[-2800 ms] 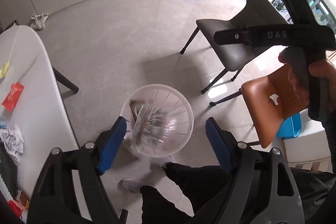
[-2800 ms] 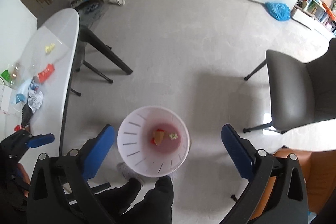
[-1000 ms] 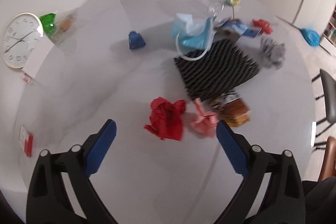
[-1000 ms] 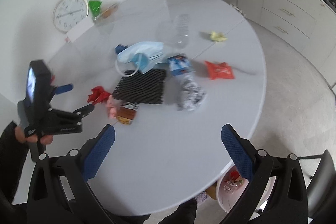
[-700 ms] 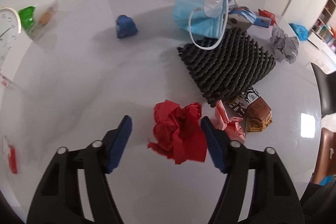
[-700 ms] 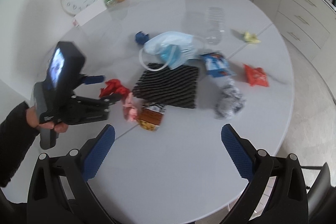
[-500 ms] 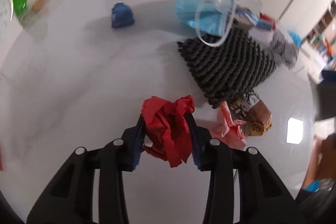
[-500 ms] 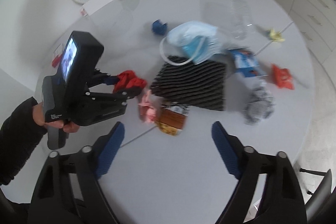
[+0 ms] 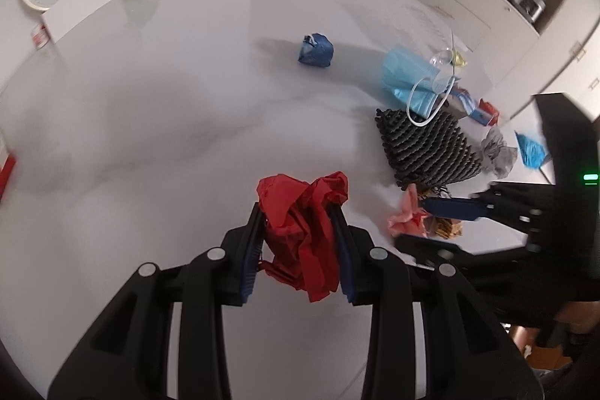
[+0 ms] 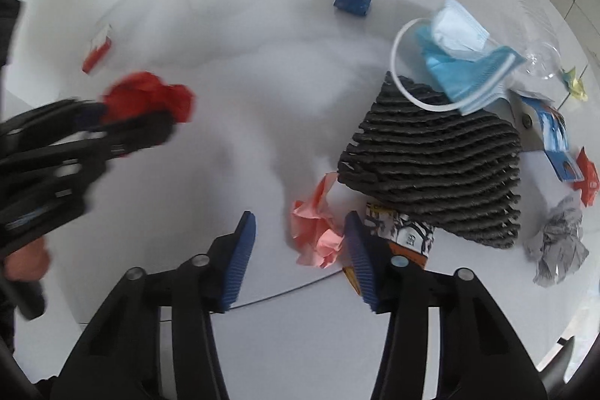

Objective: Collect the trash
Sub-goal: 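Carry both papers to the wastebasket and release them inside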

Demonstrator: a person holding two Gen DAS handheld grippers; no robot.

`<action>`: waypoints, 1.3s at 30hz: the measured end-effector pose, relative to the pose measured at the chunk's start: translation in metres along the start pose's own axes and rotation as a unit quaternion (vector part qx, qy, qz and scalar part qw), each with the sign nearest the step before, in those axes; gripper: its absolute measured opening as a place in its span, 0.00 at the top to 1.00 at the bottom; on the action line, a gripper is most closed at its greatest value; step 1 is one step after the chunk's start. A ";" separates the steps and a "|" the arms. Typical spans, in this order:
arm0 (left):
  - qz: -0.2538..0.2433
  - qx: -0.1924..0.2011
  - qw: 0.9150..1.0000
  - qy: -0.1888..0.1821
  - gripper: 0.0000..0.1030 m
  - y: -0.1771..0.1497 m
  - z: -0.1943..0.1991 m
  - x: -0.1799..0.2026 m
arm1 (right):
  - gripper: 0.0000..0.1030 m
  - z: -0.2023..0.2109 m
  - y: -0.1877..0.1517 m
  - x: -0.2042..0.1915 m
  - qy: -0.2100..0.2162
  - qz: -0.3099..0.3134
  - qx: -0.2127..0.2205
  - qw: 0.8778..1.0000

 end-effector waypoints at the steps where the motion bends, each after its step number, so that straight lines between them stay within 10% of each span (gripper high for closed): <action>1: 0.003 0.002 1.000 0.001 0.67 -0.002 0.004 -0.001 | 0.61 -0.003 0.001 -0.001 -0.007 0.004 -0.005 1.000; 13: -0.005 0.017 1.000 0.015 0.67 -0.012 0.029 0.007 | 0.72 0.025 -0.005 0.009 0.037 -0.029 0.034 0.998; 22: -0.091 0.007 0.995 -0.045 0.67 -0.036 0.040 0.109 | 0.72 0.123 -0.115 0.091 -0.016 -0.135 0.066 0.989; 37: -0.284 -0.064 0.945 -0.149 0.67 -0.115 0.024 0.351 | 0.69 0.161 -0.325 0.208 -0.107 -0.303 0.031 0.946; 39: -0.300 -0.071 0.939 -0.151 0.67 -0.124 0.020 0.374 | 0.44 0.158 -0.339 0.216 -0.112 -0.313 0.021 0.943</action>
Point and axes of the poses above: each gripper's, at about its wrist camera, not at the fingertips, and z roughly against the way its jaws point, x to its right, y to its top, the point moved 3 cm from there along -z, roughly the way its jaws point, and after that the axes turned 10 degrees about z, right-handed, at the moved point
